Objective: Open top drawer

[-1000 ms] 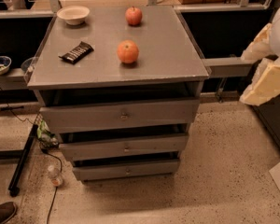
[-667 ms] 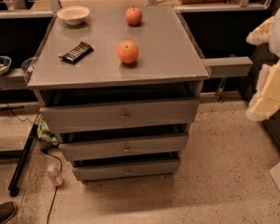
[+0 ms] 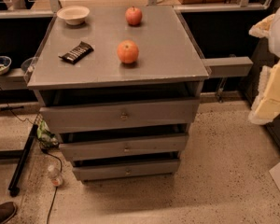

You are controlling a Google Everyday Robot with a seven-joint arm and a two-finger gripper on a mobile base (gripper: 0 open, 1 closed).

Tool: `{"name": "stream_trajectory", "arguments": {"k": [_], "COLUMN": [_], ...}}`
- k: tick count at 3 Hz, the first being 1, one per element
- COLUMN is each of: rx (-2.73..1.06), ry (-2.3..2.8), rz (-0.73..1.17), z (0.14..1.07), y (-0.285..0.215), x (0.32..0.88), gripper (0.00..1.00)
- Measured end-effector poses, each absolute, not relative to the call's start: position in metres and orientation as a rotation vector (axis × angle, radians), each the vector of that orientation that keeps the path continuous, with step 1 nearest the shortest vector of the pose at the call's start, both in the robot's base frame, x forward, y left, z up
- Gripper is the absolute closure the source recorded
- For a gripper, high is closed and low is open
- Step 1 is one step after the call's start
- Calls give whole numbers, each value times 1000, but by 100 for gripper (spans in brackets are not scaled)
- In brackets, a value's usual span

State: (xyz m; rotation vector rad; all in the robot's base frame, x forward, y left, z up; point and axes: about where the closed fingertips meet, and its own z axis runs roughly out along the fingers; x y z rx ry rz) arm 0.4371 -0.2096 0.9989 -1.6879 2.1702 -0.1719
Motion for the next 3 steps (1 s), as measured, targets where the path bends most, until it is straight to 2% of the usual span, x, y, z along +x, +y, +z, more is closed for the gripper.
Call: {"name": "stream_trajectory", "arguments": {"k": [3], "rx": [-1748], "ry": [2168], "rz": [-169], "z": [951], "y": [-208], "x": [479], "gripper": [0]}}
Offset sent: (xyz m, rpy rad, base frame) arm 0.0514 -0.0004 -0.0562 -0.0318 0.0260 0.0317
